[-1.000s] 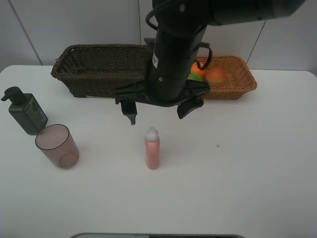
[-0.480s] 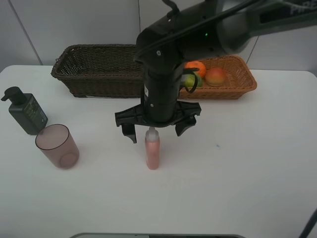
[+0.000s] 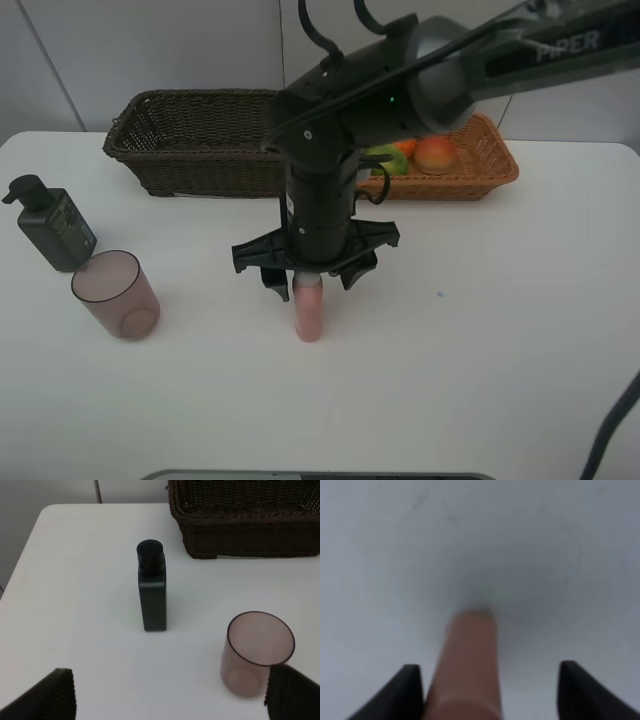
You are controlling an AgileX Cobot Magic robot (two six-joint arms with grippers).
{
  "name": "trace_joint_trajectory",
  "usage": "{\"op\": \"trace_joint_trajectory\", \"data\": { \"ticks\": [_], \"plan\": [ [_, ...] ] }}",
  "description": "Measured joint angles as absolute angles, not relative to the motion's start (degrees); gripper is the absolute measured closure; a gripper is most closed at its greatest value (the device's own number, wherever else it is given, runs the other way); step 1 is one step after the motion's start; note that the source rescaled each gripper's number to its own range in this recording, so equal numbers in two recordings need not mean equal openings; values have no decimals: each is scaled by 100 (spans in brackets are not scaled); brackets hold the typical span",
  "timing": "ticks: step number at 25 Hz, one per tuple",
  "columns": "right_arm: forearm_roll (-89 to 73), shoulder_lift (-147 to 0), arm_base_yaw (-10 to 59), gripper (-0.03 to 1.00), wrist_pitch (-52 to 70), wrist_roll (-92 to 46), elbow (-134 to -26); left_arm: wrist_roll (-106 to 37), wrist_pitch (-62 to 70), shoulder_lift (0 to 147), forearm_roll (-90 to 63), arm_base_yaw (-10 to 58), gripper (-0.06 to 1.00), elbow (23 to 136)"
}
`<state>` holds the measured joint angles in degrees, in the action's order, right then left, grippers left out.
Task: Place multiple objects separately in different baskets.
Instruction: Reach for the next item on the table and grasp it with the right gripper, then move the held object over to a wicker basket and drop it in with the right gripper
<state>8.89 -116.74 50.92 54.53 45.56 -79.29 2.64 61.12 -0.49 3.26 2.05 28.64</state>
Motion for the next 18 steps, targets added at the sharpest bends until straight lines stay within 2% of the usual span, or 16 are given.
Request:
{"op": "trace_joint_trajectory", "data": {
  "ticks": [2,18],
  "plan": [
    [889,-11674,5092,97,5445,4556,-7929,264,6112,-49,326,205,-4,2864],
    [889,-11674,5092,95,5445,4556,-7929,264,6112,-49,326,205,-4,2864]
  ]
}}
